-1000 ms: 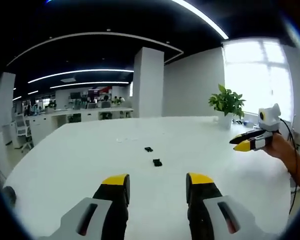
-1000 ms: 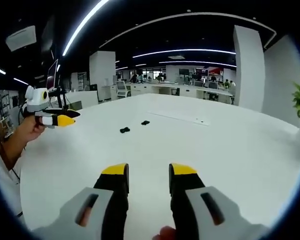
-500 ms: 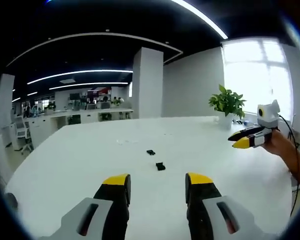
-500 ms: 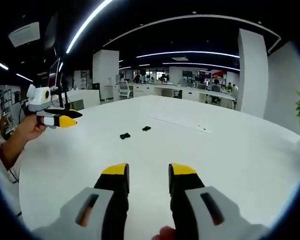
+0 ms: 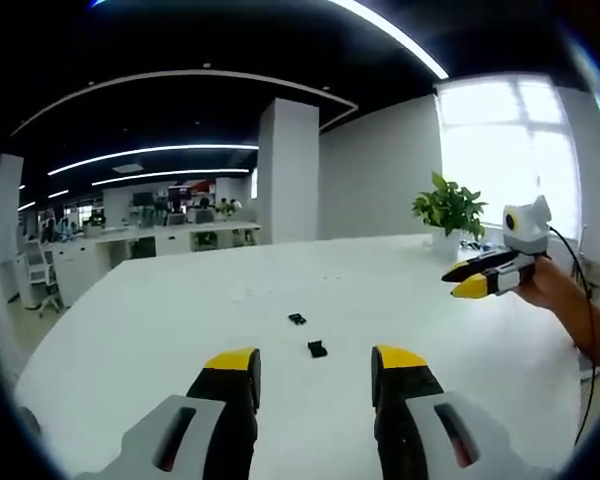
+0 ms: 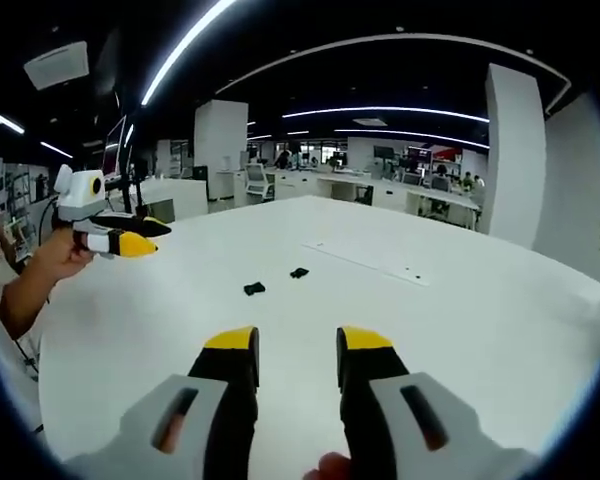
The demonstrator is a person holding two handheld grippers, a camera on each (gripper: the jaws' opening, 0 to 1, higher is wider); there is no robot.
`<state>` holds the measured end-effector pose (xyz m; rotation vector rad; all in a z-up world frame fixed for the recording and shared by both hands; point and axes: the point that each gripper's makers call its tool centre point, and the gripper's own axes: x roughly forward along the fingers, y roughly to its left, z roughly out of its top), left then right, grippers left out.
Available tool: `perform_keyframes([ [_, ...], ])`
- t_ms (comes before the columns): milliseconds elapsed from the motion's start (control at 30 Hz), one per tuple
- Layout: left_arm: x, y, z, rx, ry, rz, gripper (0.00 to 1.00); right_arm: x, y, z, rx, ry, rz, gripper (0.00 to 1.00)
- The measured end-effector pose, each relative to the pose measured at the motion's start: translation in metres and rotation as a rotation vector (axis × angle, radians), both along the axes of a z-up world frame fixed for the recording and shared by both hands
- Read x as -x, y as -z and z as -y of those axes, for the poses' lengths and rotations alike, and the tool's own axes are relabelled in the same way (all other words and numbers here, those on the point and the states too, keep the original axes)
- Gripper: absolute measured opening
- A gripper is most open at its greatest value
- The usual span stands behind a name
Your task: Snap the two parts of the plastic buckle together until the buckle closes and remains connected.
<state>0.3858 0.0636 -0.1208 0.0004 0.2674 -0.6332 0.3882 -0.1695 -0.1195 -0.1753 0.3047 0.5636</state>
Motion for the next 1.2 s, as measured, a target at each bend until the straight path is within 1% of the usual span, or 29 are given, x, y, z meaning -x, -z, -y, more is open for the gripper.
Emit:
perform_keyframes([
  [300, -0.007, 0.002, 0.002, -0.016, 0.002, -0.012, 0.44, -0.012, 0.005, -0.002, 0.009, -0.008, -0.028, 0.31],
  [500, -0.012, 0.008, 0.007, -0.032, 0.014, -0.027, 0.44, -0.02, 0.005, -0.006, 0.039, -0.016, -0.031, 0.3],
  [867, -0.025, 0.011, 0.005, -0.047, 0.001, -0.037, 0.44, -0.036, 0.01, -0.006, 0.059, -0.016, -0.047, 0.29],
  [967, -0.027, 0.012, 0.008, -0.047, 0.009, -0.052, 0.44, -0.038, 0.012, -0.007, 0.06, -0.02, -0.054, 0.29],
  [1067, -0.03, 0.011, 0.011, -0.049, 0.009, -0.045, 0.44, -0.042, 0.013, -0.008, 0.06, -0.023, -0.06, 0.28],
  [1200, -0.036, 0.017, 0.014, -0.053, 0.011, -0.063, 0.44, -0.048, 0.015, -0.011, 0.078, -0.038, -0.063, 0.27],
])
